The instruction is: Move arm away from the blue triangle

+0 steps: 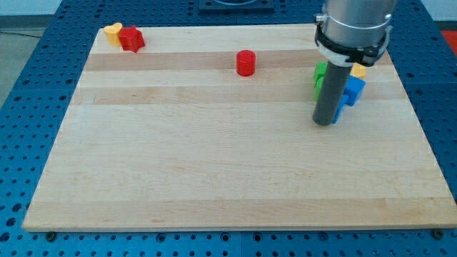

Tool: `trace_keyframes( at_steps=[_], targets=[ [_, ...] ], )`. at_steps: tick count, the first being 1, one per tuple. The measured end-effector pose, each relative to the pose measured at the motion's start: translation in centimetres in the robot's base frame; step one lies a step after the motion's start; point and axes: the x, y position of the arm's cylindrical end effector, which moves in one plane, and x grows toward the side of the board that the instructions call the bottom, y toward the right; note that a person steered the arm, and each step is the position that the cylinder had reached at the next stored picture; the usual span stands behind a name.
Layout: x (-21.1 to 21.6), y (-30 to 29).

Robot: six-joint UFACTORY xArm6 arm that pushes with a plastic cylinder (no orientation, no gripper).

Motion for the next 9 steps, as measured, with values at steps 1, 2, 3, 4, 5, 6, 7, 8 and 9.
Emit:
trace_keyframes(
  at_steps=[1, 2, 3, 4, 5, 6, 7, 8, 9],
  targets=[
    [-0.3, 0.5],
    [0.4, -0.4],
    [0.6, -8.2],
    [-0.3, -16.8],
    [-3.7, -24.3],
    [-8.7, -27.2],
    [-12.3, -26.1],
    [-14.0, -23.5],
    [-14.2, -19.7]
  ],
)
